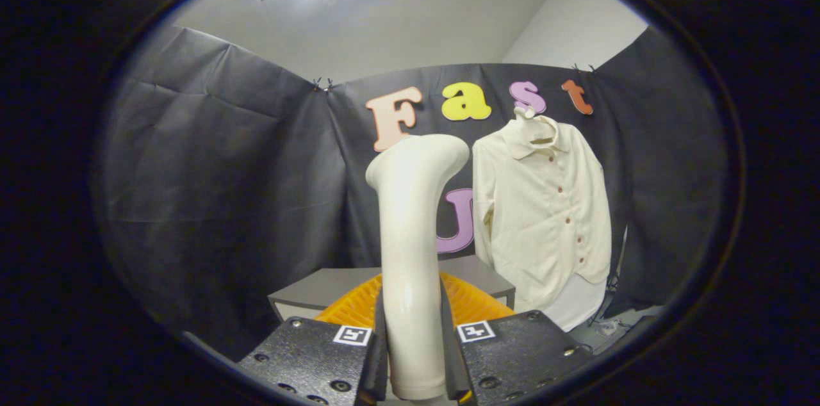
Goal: Iron the clothes twice with a garment steamer, once on the left side and once on the right side.
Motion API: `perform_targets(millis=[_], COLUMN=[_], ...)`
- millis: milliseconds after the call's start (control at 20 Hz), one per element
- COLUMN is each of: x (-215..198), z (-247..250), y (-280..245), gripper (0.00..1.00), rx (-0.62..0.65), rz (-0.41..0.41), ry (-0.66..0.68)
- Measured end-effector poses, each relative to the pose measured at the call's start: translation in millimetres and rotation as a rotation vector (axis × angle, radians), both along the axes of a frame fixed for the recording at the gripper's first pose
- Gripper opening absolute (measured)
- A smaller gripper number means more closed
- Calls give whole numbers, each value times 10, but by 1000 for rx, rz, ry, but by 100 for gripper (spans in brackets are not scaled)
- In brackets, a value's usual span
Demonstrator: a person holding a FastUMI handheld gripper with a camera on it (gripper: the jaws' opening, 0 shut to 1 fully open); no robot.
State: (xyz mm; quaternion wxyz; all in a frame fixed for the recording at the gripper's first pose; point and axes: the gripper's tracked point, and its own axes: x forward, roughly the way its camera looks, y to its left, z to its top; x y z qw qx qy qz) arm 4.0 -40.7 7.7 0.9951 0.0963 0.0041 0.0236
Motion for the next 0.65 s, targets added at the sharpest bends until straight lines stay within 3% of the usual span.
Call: perform_targets(millis=[300,650], x=[15,65], z=[16,-45], y=[264,212], gripper=[34,34], rx=[29,19], rz=[30,9], ry=[21,24])
